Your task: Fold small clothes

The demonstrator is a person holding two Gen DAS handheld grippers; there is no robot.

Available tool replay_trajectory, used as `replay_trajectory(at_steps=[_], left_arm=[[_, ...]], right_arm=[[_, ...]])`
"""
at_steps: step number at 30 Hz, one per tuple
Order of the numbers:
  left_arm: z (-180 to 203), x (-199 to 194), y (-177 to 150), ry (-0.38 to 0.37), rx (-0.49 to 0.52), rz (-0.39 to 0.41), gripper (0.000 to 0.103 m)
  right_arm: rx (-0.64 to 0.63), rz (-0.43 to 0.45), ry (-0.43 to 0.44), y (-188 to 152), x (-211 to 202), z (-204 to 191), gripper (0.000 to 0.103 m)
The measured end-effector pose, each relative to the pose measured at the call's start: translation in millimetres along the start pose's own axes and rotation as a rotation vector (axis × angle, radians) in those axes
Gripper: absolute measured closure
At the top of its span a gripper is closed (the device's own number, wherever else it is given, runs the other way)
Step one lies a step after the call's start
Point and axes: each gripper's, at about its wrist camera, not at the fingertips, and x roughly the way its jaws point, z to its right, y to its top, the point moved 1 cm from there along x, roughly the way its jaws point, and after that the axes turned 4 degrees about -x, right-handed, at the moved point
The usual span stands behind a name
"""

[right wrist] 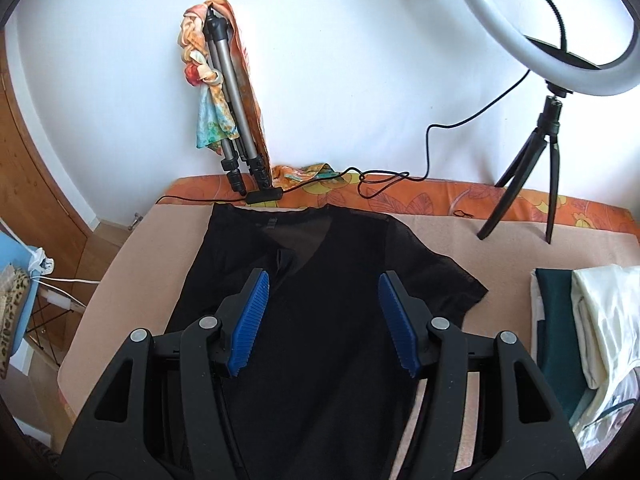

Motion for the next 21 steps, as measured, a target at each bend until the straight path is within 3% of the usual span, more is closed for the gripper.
replay_trajectory(at_steps=[9, 17, 21], left_arm=[[76, 43, 10, -0.097, 0.091, 0.008, 0.046], [132, 94, 14, -0.105, 0.193, -0.049, 0.046], [143, 115, 12, -0.067, 0.209, -0.076, 0.045]], right_arm=[[0.021, 0.023, -0.019, -22, -65, 70, 0.043], [0.047, 0.025, -0.031, -32, -88, 120, 0.043], [0.055, 0.019, -0.005, -33, -82, 134, 0.043]])
